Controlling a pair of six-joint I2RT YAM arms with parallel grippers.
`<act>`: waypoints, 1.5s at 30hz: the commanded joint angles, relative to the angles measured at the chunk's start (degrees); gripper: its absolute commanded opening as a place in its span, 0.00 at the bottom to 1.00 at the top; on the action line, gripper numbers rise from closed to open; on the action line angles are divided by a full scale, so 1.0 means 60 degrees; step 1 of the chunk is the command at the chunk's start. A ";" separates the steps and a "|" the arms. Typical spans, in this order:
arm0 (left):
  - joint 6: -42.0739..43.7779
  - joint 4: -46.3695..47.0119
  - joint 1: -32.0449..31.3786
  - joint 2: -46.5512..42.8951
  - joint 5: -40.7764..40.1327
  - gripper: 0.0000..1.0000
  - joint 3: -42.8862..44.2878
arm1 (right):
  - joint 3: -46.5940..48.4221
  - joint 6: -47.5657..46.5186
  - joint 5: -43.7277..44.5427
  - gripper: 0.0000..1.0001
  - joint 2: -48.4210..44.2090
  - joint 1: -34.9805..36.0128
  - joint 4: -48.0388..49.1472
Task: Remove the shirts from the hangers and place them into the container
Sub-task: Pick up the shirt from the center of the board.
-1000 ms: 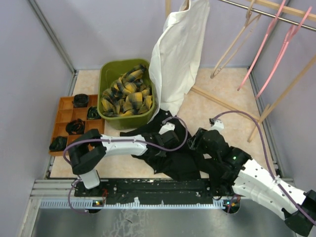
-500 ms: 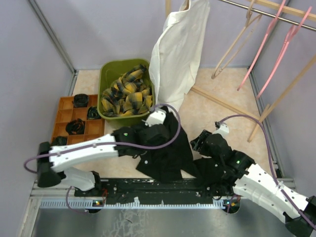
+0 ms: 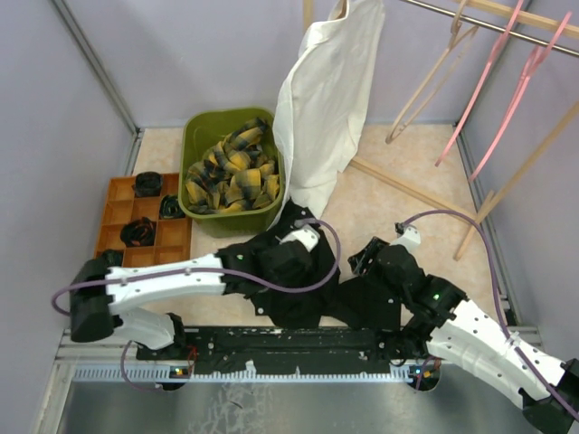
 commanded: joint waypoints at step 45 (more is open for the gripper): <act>-0.3462 0.2563 0.0939 0.4507 0.2806 0.00 -0.1885 | 0.0274 -0.0319 0.0190 0.67 0.0808 0.0050 0.0748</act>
